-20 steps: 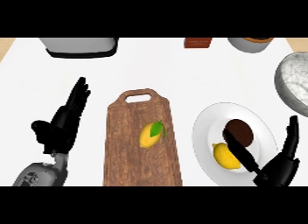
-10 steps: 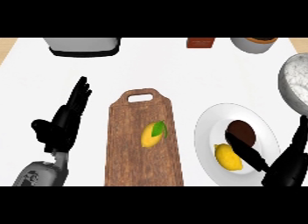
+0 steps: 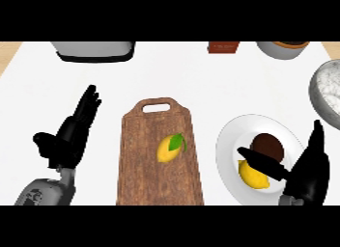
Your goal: Pick the cupcake from the plate and place it in the bowl
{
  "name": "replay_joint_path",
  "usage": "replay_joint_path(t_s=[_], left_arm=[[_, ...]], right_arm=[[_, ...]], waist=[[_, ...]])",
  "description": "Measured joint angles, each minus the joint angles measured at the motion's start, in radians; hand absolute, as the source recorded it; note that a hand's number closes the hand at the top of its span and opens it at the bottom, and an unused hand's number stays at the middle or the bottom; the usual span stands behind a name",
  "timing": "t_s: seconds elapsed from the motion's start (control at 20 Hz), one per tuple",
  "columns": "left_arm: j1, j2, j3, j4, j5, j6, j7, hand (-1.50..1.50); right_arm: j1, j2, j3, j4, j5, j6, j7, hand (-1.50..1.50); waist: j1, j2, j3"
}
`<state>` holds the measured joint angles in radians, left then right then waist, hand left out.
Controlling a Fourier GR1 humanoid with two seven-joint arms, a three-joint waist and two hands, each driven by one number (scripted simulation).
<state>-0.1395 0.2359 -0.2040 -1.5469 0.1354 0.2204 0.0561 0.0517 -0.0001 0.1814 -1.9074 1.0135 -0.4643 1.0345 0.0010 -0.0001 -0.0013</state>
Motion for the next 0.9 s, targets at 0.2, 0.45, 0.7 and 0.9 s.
replay_joint_path(t_s=[0.2, 0.45, 0.7, 0.9], left_arm=[[-0.007, -0.013, 0.021, 0.007, -0.015, -0.020, 0.008, 0.00], [-0.004, -0.048, 0.026, 0.012, -0.050, -0.027, 0.006, 0.00], [-0.001, -0.059, 0.050, 0.014, -0.061, -0.044, 0.002, 0.00], [-0.004, -0.069, 0.059, 0.004, -0.074, -0.055, 0.022, 0.00]], right_arm=[[0.029, -0.001, 0.013, -0.011, -0.034, 0.002, -0.010, -1.50], [0.041, 0.000, 0.052, -0.036, -0.026, -0.012, -0.012, -1.50], [0.076, -0.007, 0.060, -0.070, -0.075, -0.059, -0.052, -1.50], [0.105, -0.005, 0.051, -0.060, -0.132, -0.108, -0.113, -1.50]], waist=[[-0.002, 0.000, 0.001], [-0.002, -0.001, 0.001], [-0.003, -0.001, 0.001], [-0.003, -0.001, 0.001]])
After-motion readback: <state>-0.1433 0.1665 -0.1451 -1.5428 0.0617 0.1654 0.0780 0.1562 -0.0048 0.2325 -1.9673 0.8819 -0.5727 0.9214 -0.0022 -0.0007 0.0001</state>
